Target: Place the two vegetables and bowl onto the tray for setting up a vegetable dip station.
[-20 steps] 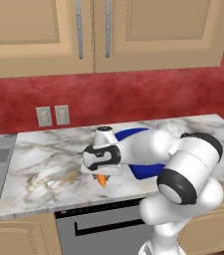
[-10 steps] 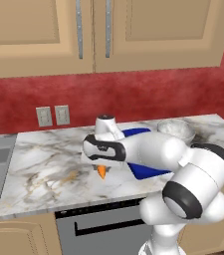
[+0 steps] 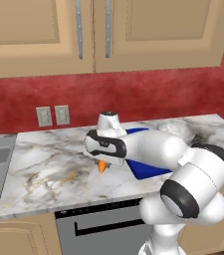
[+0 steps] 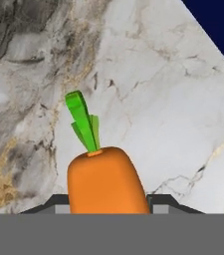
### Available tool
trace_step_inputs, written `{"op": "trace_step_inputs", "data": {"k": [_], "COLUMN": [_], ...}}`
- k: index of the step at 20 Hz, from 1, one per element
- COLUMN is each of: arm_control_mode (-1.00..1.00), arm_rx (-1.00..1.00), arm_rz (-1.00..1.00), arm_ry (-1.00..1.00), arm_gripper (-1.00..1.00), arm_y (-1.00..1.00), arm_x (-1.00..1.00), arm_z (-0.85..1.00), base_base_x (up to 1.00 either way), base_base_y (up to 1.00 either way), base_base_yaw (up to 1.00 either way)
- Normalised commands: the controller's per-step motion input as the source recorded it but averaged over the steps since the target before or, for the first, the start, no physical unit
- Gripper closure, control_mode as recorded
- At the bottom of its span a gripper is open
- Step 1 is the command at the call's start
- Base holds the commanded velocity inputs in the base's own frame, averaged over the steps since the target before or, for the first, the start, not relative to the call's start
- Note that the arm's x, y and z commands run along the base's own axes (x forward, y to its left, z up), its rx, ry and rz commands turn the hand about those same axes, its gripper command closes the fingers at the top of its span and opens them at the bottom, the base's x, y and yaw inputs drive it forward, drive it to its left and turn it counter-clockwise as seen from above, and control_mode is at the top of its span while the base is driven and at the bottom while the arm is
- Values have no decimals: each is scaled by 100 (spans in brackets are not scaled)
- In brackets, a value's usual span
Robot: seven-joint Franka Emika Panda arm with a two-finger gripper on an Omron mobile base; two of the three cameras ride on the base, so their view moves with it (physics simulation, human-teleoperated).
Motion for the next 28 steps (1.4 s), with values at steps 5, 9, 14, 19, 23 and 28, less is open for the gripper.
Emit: {"op": "trace_step_inputs", "data": {"k": [5,9,14,19,23,28], "arm_control_mode": [-100,-100,-100,-100,-100,-100], "arm_rx": [0,0,0,0,0,0], "arm_rz": [-27,-27,-29,-25,-20,-17], "arm_ry": [0,0,0,0,-1,0], "arm_gripper": [100,100,100,100,100,100], "arm_y": [-17,-28,-29,-36,-47,-45], "arm_x": [19,15,9,17,13,12], "arm_z": [29,22,20,7,0,0], "base_base_x": [0,0,0,0,0,0], "base_base_y": [0,0,0,0,0,0], "base_base_yaw": [0,0,0,0,0,0]}}
